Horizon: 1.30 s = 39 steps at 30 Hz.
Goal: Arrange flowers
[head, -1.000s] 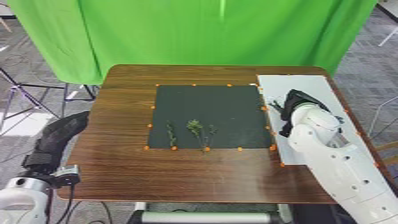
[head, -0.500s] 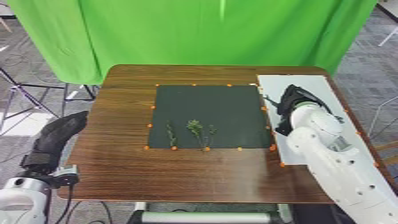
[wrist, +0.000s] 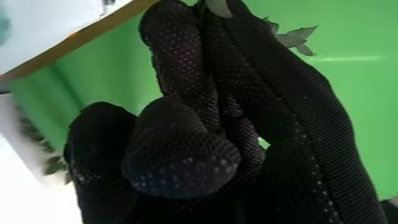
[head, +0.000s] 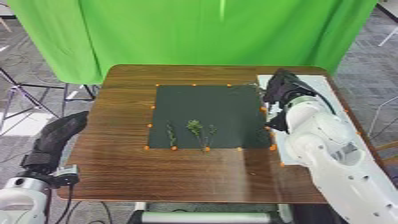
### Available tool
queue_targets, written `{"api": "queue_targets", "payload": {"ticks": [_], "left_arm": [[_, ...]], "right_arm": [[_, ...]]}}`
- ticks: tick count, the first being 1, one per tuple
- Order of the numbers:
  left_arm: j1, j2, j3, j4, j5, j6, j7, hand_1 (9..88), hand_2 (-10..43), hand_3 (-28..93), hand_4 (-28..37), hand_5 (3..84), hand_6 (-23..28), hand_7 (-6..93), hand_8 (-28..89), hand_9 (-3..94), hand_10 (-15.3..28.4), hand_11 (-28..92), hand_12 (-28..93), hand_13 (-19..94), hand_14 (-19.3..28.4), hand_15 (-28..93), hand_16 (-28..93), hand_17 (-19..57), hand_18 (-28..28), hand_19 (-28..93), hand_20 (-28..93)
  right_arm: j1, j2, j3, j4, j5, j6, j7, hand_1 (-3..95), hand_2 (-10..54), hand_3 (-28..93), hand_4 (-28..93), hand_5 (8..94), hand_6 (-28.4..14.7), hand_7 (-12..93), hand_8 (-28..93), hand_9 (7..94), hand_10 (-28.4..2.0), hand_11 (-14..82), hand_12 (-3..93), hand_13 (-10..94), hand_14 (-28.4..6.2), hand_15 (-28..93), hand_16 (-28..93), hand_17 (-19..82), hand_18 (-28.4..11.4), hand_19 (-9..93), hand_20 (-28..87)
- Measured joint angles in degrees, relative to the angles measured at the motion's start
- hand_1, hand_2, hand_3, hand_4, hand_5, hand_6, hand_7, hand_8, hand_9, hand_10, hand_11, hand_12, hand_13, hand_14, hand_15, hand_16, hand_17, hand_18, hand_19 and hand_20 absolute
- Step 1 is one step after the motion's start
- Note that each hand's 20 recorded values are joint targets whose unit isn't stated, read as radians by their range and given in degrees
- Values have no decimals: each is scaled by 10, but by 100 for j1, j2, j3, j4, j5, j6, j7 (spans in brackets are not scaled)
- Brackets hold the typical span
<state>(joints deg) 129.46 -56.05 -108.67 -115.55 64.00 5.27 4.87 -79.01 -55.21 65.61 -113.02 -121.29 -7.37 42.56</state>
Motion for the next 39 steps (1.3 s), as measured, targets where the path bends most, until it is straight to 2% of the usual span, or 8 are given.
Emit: {"api": "queue_targets", "payload": {"ticks": [11,23,32,36,39], "left_arm": [[-67,9,54,28,5,-55,-17,240,-7,625,-262,382,31,131,-78,348,123,130,79,288,158,67,3,23,86,24,105],[-57,-28,48,25,5,-62,-25,239,-9,630,-259,381,31,129,-77,348,123,130,80,288,158,67,3,23,86,24,104],[-64,-50,26,25,21,-177,-101,258,-15,634,-241,381,29,130,-76,345,122,128,80,285,159,66,3,21,86,23,105],[-80,-70,-1,28,59,-278,-160,271,-20,631,-213,382,25,137,-79,341,120,125,81,280,160,64,6,17,89,25,106],[-92,-85,-12,29,83,-346,-184,255,-16,620,-217,382,25,137,-81,341,120,124,82,279,161,63,7,16,89,24,106]], "right_arm": [[73,-64,-729,402,-86,-56,-320,651,-95,530,-66,756,-45,307,190,933,-101,193,372,937,12,634,212,706,-80,932,426],[61,-198,-681,523,273,-329,-403,632,-95,537,-69,736,-36,325,183,925,-94,161,380,937,3,620,223,692,-89,932,439],[-41,-240,-584,532,730,-527,-398,616,-95,547,-72,732,-35,326,179,924,-96,157,372,937,1,613,228,686,-92,932,441],[-104,-257,-528,518,784,-650,-384,611,-95,551,-77,730,-35,326,177,921,-99,171,361,937,1,609,232,685,-93,932,442],[-138,-264,-526,512,802,-694,-384,600,-95,556,-78,731,-34,325,175,917,-101,182,352,937,0,607,234,684,-93,932,443]]}}
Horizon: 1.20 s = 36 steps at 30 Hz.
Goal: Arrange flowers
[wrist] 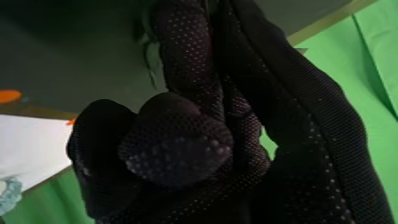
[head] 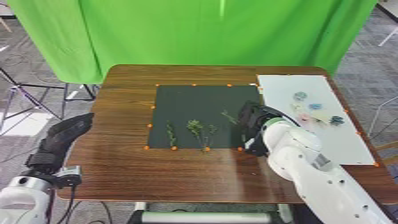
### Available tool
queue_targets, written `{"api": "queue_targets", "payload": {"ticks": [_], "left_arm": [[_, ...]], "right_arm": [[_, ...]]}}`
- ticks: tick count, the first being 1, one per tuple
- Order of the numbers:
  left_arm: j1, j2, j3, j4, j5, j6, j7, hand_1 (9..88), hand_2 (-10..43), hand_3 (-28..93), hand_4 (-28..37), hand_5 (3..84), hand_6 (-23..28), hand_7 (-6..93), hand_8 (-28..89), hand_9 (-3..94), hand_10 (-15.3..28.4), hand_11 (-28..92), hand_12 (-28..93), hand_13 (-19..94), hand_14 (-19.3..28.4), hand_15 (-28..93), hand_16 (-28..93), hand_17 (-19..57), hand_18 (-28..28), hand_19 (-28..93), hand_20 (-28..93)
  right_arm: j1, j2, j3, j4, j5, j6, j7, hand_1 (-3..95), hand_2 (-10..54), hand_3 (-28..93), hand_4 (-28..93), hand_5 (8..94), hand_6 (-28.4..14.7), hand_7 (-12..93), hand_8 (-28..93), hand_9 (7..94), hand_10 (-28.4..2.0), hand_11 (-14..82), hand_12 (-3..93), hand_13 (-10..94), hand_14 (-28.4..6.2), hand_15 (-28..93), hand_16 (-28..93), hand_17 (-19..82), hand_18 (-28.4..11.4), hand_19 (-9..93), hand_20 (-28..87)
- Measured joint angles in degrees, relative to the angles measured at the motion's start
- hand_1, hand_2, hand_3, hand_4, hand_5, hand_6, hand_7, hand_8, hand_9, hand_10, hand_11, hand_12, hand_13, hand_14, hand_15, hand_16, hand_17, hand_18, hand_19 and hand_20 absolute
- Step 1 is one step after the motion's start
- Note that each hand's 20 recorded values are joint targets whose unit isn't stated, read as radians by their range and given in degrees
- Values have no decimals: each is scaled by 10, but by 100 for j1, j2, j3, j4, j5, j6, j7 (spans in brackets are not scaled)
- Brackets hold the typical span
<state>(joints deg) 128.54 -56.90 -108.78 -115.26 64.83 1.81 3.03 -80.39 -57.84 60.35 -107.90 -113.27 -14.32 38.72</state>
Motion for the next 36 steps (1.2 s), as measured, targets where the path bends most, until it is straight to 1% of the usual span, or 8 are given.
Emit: {"api": "queue_targets", "payload": {"ticks": [6,11,16,21,27,30,36], "left_arm": [[0,-8,1,2,-1,-25,-5,242,-17,622,-234,381,29,128,-77,340,121,122,83,278,162,62,8,14,81,13,105],[-4,-8,8,18,-4,-86,-14,232,-21,624,-244,381,31,123,-75,340,121,119,83,276,162,61,9,9,85,11,105],[-4,-4,15,28,-6,-122,-15,229,-24,627,-248,380,32,120,-73,339,121,117,84,275,162,61,9,7,87,13,105],[-10,-3,22,37,-6,-141,-15,228,-26,630,-248,379,32,119,-71,339,121,116,86,275,162,61,10,7,88,13,104],[-14,-3,22,38,-4,-149,-14,229,-28,628,-249,379,33,118,-71,339,122,115,87,275,163,60,10,6,88,14,104],[-15,-3,22,40,-4,-150,-13,230,-28,628,-250,379,32,118,-71,340,122,116,87,274,163,60,10,6,88,14,104],[-22,-3,27,47,-2,-158,-12,230,-28,627,-248,378,32,119,-71,340,122,116,86,274,163,60,10,6,89,14,104]], "right_arm": [[-38,-6,-16,-24,30,-35,0,583,-95,563,-86,732,-34,319,173,911,-105,204,326,937,-2,606,236,683,-94,932,443],[-57,-9,-28,-65,62,-36,-1,576,-95,552,-81,736,-34,313,174,905,-107,222,309,937,-4,604,238,680,-98,932,448],[-72,-9,-49,-96,87,-34,-7,569,-95,539,-77,738,-34,308,177,901,-110,242,275,937,-5,603,239,679,-100,932,450],[-74,-14,-74,-96,93,-23,-13,563,-95,541,-76,741,-35,298,174,899,-111,249,267,937,-6,602,239,679,-101,932,450],[-74,-15,-99,-96,97,-21,-25,547,-95,539,-79,743,-40,214,173,877,-117,221,278,937,-6,589,249,672,-103,932,450],[-74,-13,-107,-95,100,-21,-34,540,-95,532,-77,744,-40,195,174,873,-123,228,249,937,-7,584,255,671,-103,932,450],[-70,-14,-110,-93,104,-13,-44,536,-95,517,-75,740,-40,181,169,870,-123,230,239,937,-7,583,255,667,-105,932,450]]}}
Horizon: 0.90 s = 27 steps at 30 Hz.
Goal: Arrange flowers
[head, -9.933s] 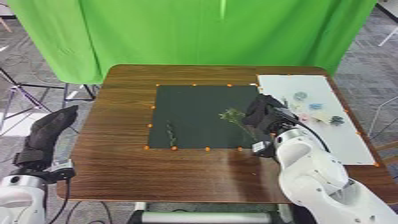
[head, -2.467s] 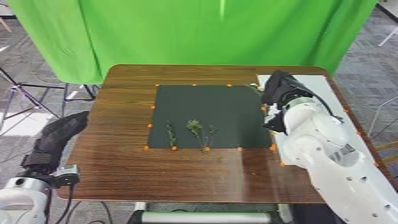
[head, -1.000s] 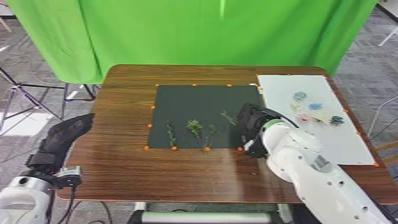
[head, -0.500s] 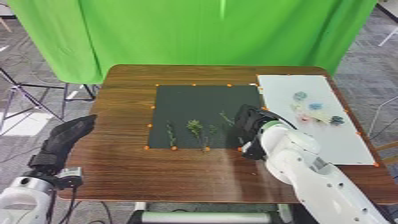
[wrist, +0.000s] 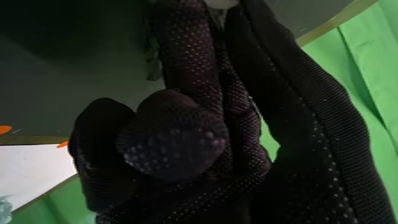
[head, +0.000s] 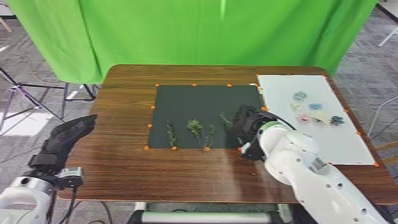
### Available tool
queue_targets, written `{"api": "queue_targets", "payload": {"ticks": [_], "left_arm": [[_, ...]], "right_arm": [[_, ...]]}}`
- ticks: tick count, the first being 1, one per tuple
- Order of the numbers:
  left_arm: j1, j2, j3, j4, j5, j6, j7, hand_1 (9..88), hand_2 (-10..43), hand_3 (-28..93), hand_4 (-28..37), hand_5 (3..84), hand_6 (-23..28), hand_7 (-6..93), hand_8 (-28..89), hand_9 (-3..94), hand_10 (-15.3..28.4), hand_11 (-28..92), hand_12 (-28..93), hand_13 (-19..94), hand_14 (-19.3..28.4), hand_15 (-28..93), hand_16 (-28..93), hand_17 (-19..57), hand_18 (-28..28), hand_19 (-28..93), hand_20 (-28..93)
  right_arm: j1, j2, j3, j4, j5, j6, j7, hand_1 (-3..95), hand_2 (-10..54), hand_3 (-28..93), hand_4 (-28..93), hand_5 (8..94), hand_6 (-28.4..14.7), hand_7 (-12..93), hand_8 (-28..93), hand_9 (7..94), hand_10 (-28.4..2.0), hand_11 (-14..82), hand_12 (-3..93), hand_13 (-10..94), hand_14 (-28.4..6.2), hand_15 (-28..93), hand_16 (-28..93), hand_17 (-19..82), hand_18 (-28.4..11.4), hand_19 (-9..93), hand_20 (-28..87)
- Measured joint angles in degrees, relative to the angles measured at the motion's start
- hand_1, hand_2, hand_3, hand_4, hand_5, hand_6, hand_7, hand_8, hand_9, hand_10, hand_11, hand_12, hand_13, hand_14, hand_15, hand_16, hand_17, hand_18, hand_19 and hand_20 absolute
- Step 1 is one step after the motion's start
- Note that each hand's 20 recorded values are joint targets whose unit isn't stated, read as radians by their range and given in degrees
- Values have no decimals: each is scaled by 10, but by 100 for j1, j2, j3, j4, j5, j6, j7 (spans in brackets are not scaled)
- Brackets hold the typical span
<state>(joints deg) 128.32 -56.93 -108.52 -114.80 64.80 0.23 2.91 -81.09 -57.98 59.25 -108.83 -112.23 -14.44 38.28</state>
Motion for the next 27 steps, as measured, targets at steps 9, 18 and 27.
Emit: {"api": "queue_targets", "payload": {"ticks": [9,18,27], "left_arm": [[-24,0,5,13,3,-25,-6,230,-28,624,-248,378,32,119,-71,340,122,116,87,274,163,60,11,5,90,13,104],[-23,-3,9,12,2,-41,-13,230,-28,625,-247,378,32,119,-71,340,122,115,87,274,165,60,11,4,90,14,104],[-18,-2,2,10,-1,-62,-22,230,-28,626,-248,377,32,119,-71,341,122,116,88,279,165,62,13,14,105,42,117]], "right_arm": [[-5,-1,1,0,87,136,-8,504,-95,533,-71,729,-37,160,153,867,-128,224,232,937,-7,578,258,666,-107,932,446],[-34,0,58,-46,102,357,-45,488,-95,550,-83,725,-37,153,136,869,-129,216,227,937,-10,576,258,663,-109,932,444],[-86,117,512,-361,-80,1219,-167,430,-95,601,-109,723,-33,154,29,863,-129,212,230,937,-5,572,251,670,-102,932,421]]}}
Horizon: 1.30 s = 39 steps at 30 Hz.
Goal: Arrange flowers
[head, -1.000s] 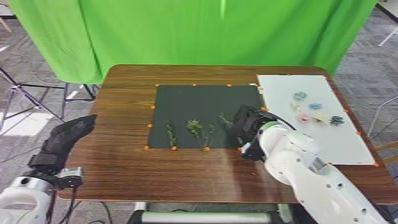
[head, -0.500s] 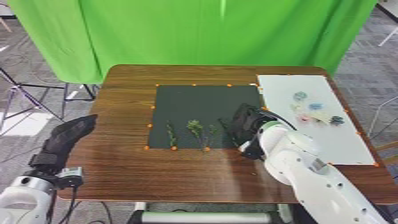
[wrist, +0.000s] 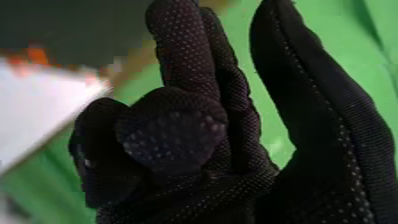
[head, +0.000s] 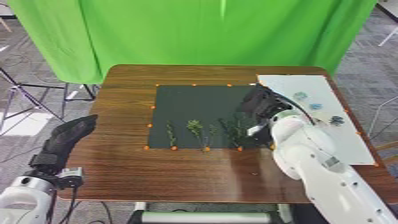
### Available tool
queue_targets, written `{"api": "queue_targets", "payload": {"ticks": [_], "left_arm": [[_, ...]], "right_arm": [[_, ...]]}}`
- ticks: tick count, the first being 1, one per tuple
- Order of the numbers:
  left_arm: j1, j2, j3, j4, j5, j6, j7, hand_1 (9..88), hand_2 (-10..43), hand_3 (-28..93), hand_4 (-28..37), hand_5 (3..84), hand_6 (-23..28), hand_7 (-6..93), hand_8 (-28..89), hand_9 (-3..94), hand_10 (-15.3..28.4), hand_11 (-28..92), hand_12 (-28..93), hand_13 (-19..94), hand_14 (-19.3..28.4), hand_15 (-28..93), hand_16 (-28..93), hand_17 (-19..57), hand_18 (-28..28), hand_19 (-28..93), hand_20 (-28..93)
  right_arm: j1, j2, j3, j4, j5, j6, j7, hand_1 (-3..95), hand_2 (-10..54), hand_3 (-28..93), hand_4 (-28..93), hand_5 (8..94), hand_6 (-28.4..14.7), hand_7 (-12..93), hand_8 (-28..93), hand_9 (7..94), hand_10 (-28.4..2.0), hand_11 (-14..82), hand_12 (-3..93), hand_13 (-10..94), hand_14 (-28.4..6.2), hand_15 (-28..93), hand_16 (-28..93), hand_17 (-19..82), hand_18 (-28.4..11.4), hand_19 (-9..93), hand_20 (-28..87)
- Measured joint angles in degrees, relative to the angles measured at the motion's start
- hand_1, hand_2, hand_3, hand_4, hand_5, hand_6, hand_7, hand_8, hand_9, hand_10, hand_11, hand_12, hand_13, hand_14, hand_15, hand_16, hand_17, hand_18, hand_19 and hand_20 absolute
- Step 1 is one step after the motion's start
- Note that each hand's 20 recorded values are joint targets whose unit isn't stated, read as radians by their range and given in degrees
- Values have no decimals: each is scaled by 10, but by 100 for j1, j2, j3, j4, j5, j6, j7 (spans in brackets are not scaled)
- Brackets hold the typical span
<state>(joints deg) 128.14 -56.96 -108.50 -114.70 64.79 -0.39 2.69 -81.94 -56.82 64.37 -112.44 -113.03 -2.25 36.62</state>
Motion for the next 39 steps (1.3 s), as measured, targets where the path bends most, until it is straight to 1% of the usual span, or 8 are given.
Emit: {"api": "queue_targets", "payload": {"ticks": [1,3,9,15,24,30,32,39], "left_arm": [[-1,0,0,0,0,-10,-2,230,-28,625,-248,377,32,119,-71,342,123,117,88,280,166,63,13,14,105,42,117],[-5,0,0,0,0,-28,-6,230,-29,626,-248,379,33,119,-70,343,124,119,88,281,166,63,13,14,105,42,117],[-4,4,0,0,0,-33,-1,232,-29,625,-247,381,33,121,-71,348,125,124,87,291,167,67,15,19,109,50,122],[55,-6,-14,-14,0,-12,22,231,-29,626,-247,383,34,123,-72,352,126,130,87,292,167,68,16,20,109,48,123],[64,-35,27,-12,1,-12,42,232,-29,626,-248,383,34,124,-73,354,126,133,86,293,166,68,16,20,108,47,123],[39,-36,60,-4,2,-14,52,233,-29,625,-249,383,34,124,-73,355,126,134,86,293,167,68,16,20,108,46,123],[27,-36,64,-3,2,-14,53,233,-29,626,-248,383,34,124,-73,355,126,134,87,293,167,68,16,20,108,46,123],[18,-41,77,-3,4,-17,53,234,-28,626,-248,384,34,124,-73,356,127,134,86,293,166,68,16,20,108,45,123]], "right_arm": [[0,33,59,-31,-126,153,-4,420,-95,609,-112,716,-30,164,-32,850,-132,205,229,937,-5,567,256,667,-103,932,422],[0,108,203,-69,-470,355,-5,409,-95,611,-114,696,-28,163,-55,812,-137,181,222,937,-4,558,259,659,-106,932,426],[-150,418,911,-64,-908,182,31,401,-95,612,-120,675,-27,149,-52,773,-139,134,197,937,-6,541,275,649,-109,932,429],[-615,696,1398,123,-852,-41,137,423,-95,615,-125,670,-25,151,-51,776,-137,129,189,937,-9,531,287,640,-114,932,428],[-973,737,1349,756,-983,-21,178,438,-95,618,-132,668,-23,156,-53,776,-134,132,188,937,-9,530,290,638,-114,932,424],[-990,733,1347,848,-1061,5,198,472,-95,621,-146,665,-19,167,-50,777,-129,140,191,937,-9,533,290,638,-113,932,425],[-990,732,1344,864,-1101,30,201,509,-95,608,-164,664,-20,164,40,784,-122,131,224,937,-8,539,286,639,-113,932,427],[-986,730,1168,1042,-1392,313,229,642,-95,472,-131,673,-21,168,141,827,-97,51,351,937,0,570,275,652,-104,932,442]]}}
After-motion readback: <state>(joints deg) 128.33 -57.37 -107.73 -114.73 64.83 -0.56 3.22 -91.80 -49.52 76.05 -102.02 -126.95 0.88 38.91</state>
